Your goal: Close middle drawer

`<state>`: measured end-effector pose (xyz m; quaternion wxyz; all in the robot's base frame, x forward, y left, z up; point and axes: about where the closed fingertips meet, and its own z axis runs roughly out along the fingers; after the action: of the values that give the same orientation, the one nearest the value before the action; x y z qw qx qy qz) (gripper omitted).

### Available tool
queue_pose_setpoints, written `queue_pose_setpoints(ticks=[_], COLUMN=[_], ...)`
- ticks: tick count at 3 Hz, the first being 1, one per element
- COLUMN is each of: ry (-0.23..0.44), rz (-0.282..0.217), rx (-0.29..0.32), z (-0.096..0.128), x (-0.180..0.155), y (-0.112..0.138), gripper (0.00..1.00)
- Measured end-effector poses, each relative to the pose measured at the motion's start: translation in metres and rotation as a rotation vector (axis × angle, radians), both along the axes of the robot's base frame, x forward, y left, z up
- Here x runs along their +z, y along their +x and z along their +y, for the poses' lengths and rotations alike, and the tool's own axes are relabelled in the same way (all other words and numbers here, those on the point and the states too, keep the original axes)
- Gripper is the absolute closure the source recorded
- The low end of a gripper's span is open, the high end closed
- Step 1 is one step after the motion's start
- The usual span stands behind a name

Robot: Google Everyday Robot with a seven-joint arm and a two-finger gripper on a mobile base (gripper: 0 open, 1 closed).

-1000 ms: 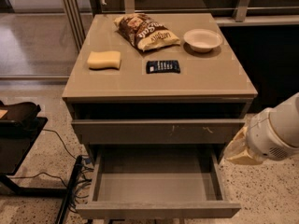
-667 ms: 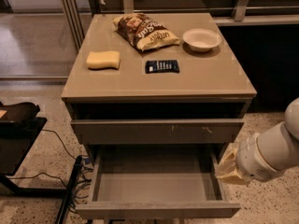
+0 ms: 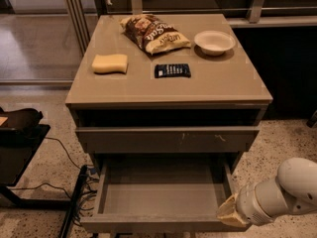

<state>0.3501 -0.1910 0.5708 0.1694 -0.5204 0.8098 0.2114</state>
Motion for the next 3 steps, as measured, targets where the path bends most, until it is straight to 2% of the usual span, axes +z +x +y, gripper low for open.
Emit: queue_pose_setpoints(ticks=[1,2,3], ry=[0.000,-0.029,-0.020], rz=[0.002,0.001,0.001], rx=[-0.003,-0.030,-0.088], z=[0.000,-0.003,-0.014], x=[-0.001,-0.027,-0.070], y=[0.000,0.000,0.002], gripper=[1.00,1.00,1.00])
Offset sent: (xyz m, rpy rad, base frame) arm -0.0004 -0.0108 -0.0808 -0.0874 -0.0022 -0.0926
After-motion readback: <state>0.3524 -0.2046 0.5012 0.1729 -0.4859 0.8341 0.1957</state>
